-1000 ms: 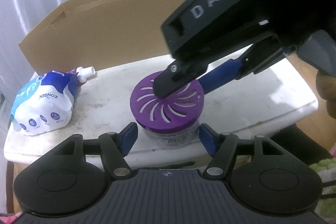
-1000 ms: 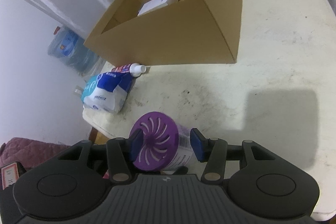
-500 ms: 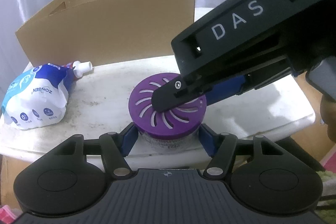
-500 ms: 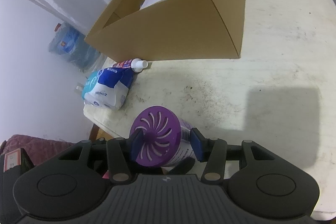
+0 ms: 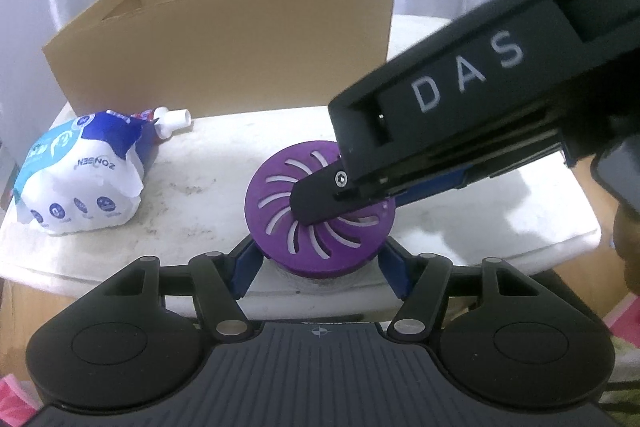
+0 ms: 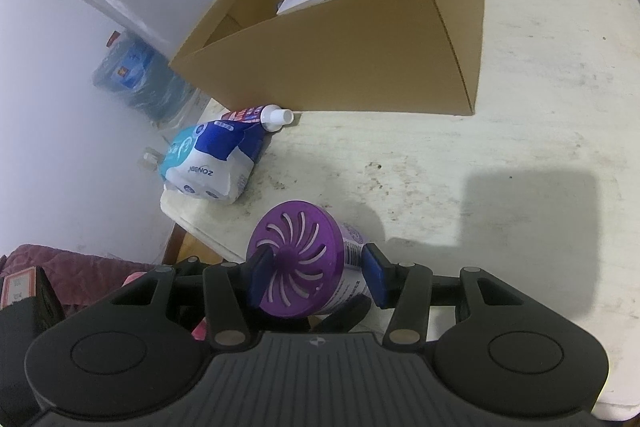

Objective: Organize objects

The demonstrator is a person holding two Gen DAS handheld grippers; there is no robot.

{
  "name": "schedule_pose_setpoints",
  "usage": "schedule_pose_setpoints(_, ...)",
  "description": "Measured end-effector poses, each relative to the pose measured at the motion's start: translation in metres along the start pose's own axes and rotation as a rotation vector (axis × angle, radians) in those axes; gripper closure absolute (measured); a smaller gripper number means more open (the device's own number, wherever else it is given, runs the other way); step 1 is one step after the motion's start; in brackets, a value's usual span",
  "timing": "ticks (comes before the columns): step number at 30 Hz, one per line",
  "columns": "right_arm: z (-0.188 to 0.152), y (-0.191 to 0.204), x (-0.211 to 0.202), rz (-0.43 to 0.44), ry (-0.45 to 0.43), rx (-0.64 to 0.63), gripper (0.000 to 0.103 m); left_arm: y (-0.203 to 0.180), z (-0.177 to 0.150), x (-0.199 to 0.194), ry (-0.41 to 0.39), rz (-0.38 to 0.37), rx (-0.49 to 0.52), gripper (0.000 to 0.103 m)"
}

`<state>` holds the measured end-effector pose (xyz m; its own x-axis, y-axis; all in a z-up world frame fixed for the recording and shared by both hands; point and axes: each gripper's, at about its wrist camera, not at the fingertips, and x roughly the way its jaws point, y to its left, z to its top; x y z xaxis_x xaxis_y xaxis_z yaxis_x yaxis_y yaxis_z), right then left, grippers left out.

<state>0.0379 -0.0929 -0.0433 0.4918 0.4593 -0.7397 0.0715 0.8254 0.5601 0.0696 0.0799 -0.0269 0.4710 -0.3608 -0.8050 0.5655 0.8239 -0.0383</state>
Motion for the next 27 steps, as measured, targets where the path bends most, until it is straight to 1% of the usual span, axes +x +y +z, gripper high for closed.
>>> schedule_pose_setpoints(27,0.002,0.005,-0.013,0.041,-0.034,0.003,0.051,-0.003,0.006,-0.022,-0.013,0.044,0.005,0.039)
